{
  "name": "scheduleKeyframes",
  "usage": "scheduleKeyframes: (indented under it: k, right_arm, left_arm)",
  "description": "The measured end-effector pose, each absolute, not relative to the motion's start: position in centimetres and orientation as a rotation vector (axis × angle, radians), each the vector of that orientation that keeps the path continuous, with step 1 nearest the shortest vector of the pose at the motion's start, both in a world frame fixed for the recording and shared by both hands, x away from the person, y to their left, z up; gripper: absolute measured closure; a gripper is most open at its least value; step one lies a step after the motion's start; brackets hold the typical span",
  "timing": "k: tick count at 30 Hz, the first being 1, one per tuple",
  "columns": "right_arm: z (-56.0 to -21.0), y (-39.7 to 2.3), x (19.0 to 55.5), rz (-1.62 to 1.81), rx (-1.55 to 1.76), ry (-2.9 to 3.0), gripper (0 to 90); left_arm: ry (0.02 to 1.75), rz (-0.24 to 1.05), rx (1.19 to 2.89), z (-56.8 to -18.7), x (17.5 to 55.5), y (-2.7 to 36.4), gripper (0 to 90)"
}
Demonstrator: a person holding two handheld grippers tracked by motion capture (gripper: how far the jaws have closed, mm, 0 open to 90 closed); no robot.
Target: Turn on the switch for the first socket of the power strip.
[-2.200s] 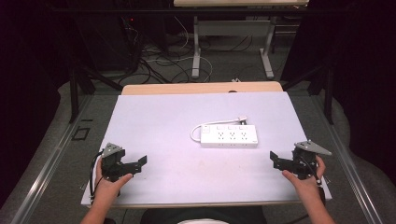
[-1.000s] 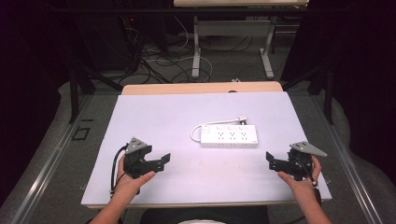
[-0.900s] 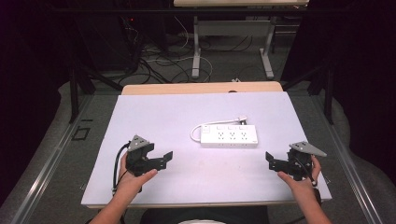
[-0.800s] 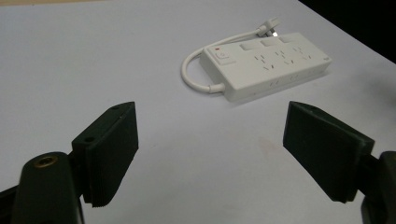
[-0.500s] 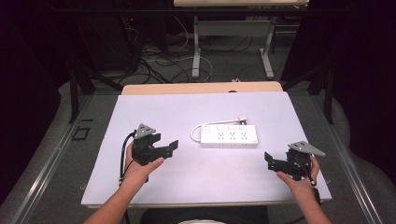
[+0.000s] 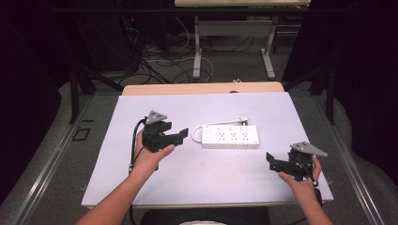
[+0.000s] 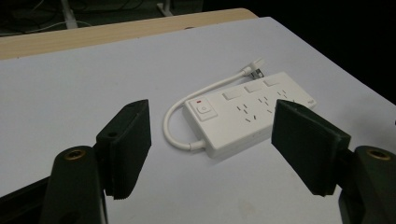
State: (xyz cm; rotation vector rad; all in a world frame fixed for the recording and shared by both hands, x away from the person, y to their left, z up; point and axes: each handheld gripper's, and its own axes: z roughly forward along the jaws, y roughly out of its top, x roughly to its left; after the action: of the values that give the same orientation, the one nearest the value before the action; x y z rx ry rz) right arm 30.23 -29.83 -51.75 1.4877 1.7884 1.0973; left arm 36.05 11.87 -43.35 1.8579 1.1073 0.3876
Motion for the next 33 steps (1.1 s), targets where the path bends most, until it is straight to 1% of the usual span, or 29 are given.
scheduleKeyframes:
  k: [6,15,20,23,27,33]
  right_arm:
    - [-51.7,-30.0,30.3,1.095,1.494,1.788,0.0]
    - [-51.8,-30.0,30.4,1.111,1.495,1.78,0.0]
    - [-51.8,-29.9,30.3,1.111,1.501,1.787,0.0]
    - [-51.8,-30.0,30.4,1.12,1.493,1.785,0.0]
    - [-51.8,-30.1,30.4,1.118,1.487,1.787,0.0]
    - [-51.8,-30.2,30.4,1.116,1.5,1.788,0.0]
  left_arm:
    - [1.091,0.389,1.881,-42.9,37.0,10.3,29.2]
    - [1.079,0.359,1.863,-41.7,38.4,8.2,30.2]
    - [1.078,0.346,1.871,-41.2,39.3,7.1,34.5]
    - [1.083,0.369,1.884,-41.1,39.7,6.4,34.5]
    - [1.083,0.365,1.892,-41.0,40.4,5.5,34.8]
    - [1.066,0.369,1.925,-40.6,41.3,4.1,39.3]
